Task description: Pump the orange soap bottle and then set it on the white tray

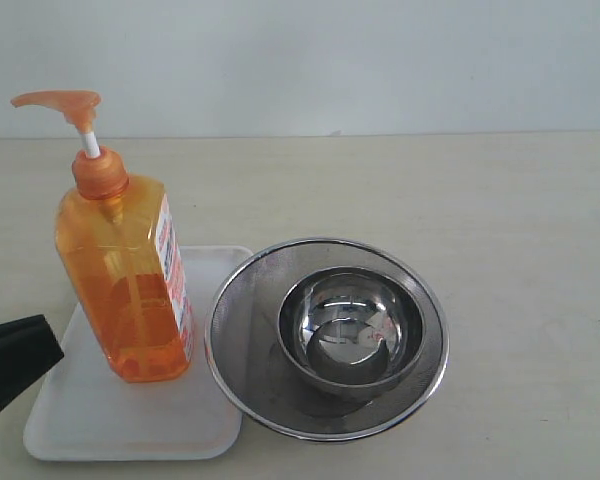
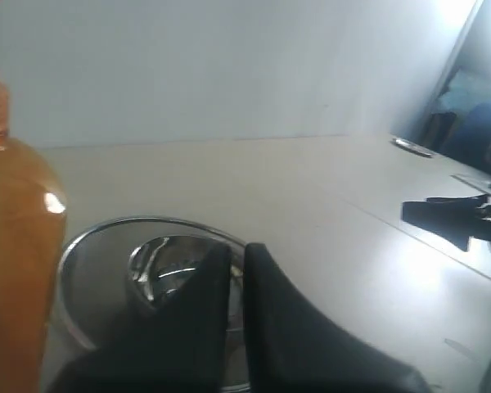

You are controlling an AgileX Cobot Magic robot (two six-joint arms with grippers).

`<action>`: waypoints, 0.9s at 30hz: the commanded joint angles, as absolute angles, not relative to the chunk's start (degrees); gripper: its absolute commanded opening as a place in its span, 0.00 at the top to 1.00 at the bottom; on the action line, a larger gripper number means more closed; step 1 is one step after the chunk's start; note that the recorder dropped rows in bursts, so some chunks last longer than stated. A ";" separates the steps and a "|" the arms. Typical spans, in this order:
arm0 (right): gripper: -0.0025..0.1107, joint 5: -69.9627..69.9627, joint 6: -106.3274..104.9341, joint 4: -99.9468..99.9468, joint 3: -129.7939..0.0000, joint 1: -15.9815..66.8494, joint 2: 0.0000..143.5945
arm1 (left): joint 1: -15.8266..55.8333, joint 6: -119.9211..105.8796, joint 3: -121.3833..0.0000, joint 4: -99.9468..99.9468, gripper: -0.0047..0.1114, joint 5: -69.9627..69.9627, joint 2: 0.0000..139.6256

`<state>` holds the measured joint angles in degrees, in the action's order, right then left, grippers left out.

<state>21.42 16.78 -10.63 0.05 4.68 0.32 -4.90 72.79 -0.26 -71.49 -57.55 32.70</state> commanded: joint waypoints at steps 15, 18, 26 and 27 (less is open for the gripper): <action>0.05 21.24 16.85 -10.94 0.00 4.56 0.00 | 1.82 72.75 0.00 -70.12 0.91 -30.57 2.01; 0.05 21.24 16.85 -10.94 0.00 4.56 0.00 | 3.30 72.53 0.00 -70.35 0.91 -25.15 0.00; 0.05 21.24 16.85 -10.94 0.00 4.56 0.00 | 4.61 75.46 0.00 -71.80 0.91 -10.40 0.00; 0.05 21.24 16.85 -10.94 0.00 4.56 0.00 | 4.61 75.86 0.00 -71.80 0.91 -10.04 0.00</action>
<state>21.42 16.78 -10.63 0.05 4.68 0.29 4.11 73.89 -0.23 -71.94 -13.35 0.21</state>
